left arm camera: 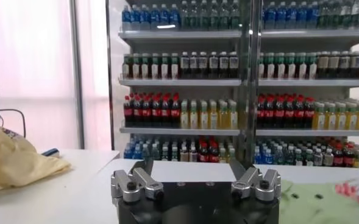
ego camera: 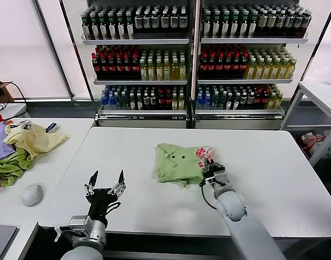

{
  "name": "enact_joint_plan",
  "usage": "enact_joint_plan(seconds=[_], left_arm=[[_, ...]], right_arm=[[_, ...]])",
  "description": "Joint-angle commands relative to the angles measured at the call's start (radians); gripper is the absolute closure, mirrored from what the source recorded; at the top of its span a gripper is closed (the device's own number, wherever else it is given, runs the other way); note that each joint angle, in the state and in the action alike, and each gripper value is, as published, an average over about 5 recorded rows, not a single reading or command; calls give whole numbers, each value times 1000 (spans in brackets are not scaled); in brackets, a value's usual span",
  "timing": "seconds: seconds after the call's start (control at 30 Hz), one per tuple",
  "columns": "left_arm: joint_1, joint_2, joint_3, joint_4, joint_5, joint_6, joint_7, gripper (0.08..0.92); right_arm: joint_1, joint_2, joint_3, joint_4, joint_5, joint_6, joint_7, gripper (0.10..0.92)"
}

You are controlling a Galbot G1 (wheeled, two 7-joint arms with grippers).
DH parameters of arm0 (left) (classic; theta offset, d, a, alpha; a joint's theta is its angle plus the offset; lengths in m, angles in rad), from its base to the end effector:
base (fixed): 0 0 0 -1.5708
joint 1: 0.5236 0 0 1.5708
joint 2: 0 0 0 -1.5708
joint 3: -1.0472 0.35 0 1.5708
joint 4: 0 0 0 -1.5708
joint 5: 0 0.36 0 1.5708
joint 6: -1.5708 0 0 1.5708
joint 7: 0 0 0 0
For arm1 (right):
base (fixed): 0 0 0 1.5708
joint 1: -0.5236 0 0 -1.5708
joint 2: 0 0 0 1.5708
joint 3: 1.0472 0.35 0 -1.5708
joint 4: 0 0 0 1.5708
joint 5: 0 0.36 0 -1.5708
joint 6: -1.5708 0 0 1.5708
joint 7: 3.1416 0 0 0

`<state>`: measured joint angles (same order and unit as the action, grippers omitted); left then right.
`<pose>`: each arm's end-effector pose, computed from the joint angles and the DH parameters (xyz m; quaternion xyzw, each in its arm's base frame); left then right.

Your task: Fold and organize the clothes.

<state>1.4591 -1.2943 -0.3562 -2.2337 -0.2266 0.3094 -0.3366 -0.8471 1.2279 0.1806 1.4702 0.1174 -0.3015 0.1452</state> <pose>0.2017 -0.0104 -0.2371 0.0105 -0.9982 0.0020 0.0583 0.4109 -0.0164 -0.3291 0.0494 -0.9774 0.1634 0.1250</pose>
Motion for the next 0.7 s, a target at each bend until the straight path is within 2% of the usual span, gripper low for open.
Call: enact_joint_plan(seconds=[0.03, 0.23, 0.37, 0.53, 0.7], left_arm=[[-1, -20, 16, 20, 22, -3, 4, 177], [-16, -35, 30, 35, 19, -6, 8, 177], [-25, -41, 39, 42, 10, -6, 11, 177], [-29, -43, 43, 44, -3, -5, 24, 177], [-24, -33, 35, 35, -19, -3, 45, 177]], right_arm=[[32, -120, 84, -93, -99, 317, -93, 846], [-87, -94, 151, -2, -59, 395, -53, 696], [-210, -86, 225, 129, -32, 366, -85, 584], [-375, -61, 340, 329, 105, 308, -83, 437], [-503, -48, 388, 495, 168, 258, -91, 299]])
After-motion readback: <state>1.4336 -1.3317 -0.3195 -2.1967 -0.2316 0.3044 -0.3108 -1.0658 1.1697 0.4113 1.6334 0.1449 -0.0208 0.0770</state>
